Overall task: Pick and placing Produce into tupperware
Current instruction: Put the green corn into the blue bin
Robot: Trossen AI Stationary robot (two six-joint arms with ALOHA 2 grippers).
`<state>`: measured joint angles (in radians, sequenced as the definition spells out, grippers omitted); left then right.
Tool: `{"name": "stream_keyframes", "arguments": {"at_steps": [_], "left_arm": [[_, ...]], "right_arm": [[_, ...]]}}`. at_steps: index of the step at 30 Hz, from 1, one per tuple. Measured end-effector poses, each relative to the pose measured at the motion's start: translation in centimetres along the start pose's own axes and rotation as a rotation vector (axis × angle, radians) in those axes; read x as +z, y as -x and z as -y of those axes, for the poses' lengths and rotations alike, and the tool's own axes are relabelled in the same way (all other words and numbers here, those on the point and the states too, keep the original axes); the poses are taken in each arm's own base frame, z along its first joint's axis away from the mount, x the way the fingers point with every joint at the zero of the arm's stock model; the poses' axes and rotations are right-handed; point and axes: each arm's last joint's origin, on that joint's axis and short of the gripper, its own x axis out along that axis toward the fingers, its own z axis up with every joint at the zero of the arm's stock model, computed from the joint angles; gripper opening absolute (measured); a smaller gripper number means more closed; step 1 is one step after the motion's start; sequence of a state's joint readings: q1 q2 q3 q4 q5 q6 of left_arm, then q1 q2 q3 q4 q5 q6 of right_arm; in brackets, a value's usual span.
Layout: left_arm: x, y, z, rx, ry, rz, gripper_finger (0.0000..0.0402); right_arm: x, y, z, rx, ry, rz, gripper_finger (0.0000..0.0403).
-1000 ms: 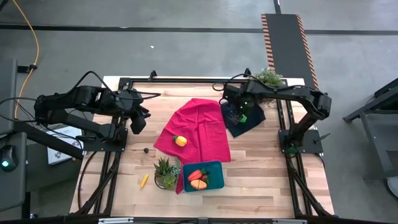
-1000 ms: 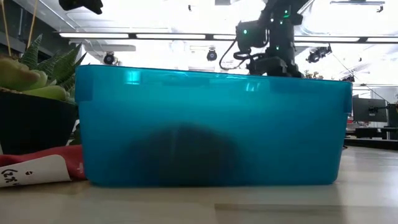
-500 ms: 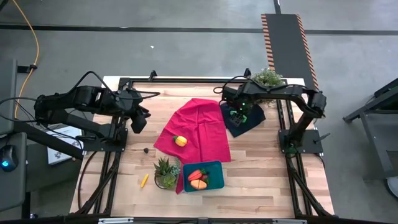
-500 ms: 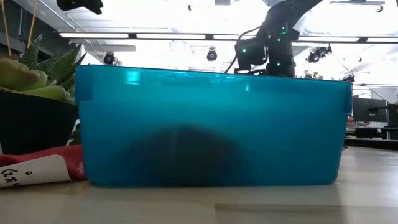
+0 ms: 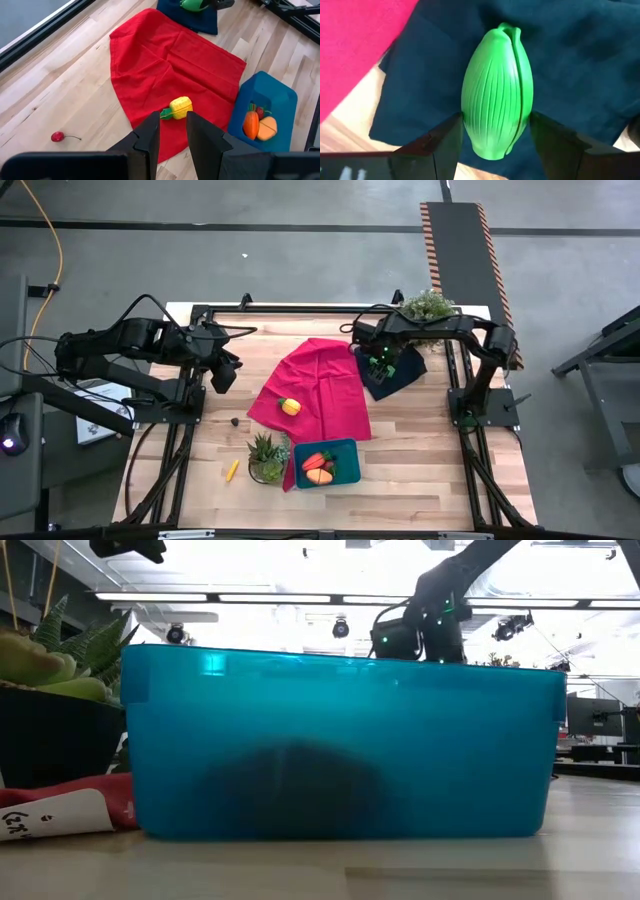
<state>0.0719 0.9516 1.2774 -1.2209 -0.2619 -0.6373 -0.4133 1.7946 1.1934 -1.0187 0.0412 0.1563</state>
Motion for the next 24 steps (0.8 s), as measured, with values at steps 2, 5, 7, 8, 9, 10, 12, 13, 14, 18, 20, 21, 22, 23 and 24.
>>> {"name": "stream_keyframes", "arguments": {"at_steps": [2, 5, 7, 8, 9, 10, 12, 13, 14, 18, 20, 21, 22, 23, 24], "left_arm": [[0.0, 0.0, 0.0, 0.000, 0.000, 0.000, 0.0083], [0.0, 0.0, 0.0, 0.000, 0.000, 0.000, 0.0083], [0.0, 0.0, 0.0, 0.001, 0.000, 0.001, 0.0083], [0.0, 0.0, 0.0, 0.001, 0.000, 0.001, 0.0083], [0.0, 0.0, 0.0, 0.002, 0.000, 0.002, 0.0083], [0.0, 0.0, 0.0, 0.002, -0.001, 0.002, 0.0083], [0.0, 0.0, 0.0, 0.002, 0.000, 0.002, 0.0083], [0.0, 0.0, 0.0, 0.002, -0.001, 0.002, 0.0083], [0.0, 0.0, 0.0, 0.002, -0.001, 0.002, 0.0083], [0.0, 0.0, 0.0, 0.002, -0.001, 0.002, 0.0083], [0.0, 0.0, 0.0, 0.002, -0.001, 0.001, 0.0083], [0.0, 0.0, 0.0, 0.002, -0.001, 0.001, 0.0083], [0.0, 0.0, 0.0, 0.002, -0.001, 0.001, 0.0083], [0.0, 0.0, 0.0, 0.002, -0.001, 0.001, 0.0083], [0.0, 0.0, 0.0, 0.002, -0.002, 0.001, 0.0083]], "right_arm": [[0.1, -0.1, 0.1, -0.006, -0.001, 0.004, 0.0220], [0.3, -0.2, 0.3, -0.004, -0.010, 0.020, 0.0220], [0.5, -0.2, 0.5, 0.000, -0.019, 0.038, 0.0220], [0.6, -0.2, 0.6, 0.000, -0.023, 0.039, 0.0220], [0.6, -0.2, 0.8, 0.001, -0.027, 0.040, 0.0220], [0.6, -0.2, 0.9, 0.004, -0.032, 0.043, 0.0220], [0.8, -0.2, 1.1, 0.015, -0.040, 0.053, 0.0220], [0.8, -0.2, 1.2, 0.025, -0.044, 0.055, 0.0220], [0.9, -0.2, 1.3, 0.034, -0.047, 0.056, 0.0220], [0.9, -0.2, 1.3, 0.041, -0.041, 0.064, 0.0220], [1.0, -0.2, 1.3, 0.041, -0.041, 0.066, 0.0223], [1.0, -0.2, 1.2, 0.041, -0.041, 0.066, 0.0226], [1.0, -0.2, 1.2, 0.042, -0.041, 0.067, 0.0231], [1.0, -0.2, 1.3, 0.042, -0.041, 0.070, 0.0238], [1.1, -0.2, 1.2, 0.042, -0.041, 0.071, 0.0244]]}}
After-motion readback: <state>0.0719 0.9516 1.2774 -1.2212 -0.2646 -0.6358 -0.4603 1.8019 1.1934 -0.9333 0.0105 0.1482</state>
